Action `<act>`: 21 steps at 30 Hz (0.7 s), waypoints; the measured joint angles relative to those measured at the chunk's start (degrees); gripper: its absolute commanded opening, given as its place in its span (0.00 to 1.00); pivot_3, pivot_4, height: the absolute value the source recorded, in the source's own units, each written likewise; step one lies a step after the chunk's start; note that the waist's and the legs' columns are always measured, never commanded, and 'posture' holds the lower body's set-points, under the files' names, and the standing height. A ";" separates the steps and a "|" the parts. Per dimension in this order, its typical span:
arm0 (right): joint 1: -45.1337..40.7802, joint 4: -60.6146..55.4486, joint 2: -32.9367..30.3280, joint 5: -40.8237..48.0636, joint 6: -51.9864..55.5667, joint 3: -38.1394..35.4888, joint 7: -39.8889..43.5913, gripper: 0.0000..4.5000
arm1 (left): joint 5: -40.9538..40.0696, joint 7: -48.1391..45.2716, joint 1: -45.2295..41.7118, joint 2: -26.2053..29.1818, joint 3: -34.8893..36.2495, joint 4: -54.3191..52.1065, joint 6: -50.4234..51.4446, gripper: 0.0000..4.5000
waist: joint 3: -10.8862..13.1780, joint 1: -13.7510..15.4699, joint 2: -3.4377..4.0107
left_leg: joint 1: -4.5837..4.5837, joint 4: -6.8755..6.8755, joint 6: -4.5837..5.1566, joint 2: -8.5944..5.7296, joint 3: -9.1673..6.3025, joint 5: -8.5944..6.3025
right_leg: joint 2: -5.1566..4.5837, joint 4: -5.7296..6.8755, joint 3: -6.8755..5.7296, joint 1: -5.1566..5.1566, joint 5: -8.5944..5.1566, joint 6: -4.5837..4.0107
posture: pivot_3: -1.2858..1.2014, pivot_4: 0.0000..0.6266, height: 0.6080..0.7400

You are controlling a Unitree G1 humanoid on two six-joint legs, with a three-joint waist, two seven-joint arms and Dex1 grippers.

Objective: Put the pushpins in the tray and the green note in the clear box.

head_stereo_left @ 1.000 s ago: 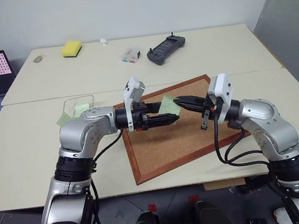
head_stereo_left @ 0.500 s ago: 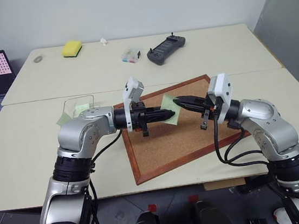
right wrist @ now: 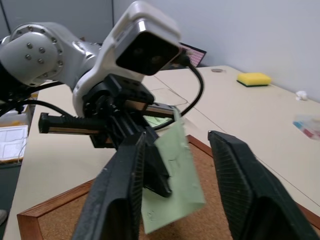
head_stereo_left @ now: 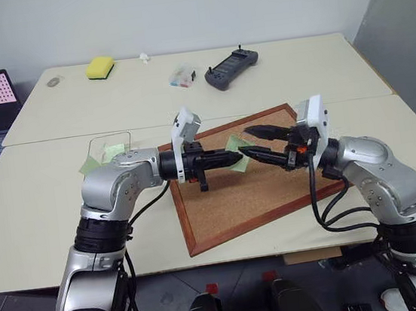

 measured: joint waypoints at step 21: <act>-5.81 -6.57 4.19 25.79 21.85 -5.11 -13.46 0.99 | 10.10 35.71 9.73 5.27 26.83 -5.70 -5.61 0.00 | 0.01 0.19 0.01 | -0.03 -0.02 0.01 -0.01 -0.06 0.00 | -0.06 -0.03 -0.04 -0.03 0.00 0.00 | 0.52 0.24 1.00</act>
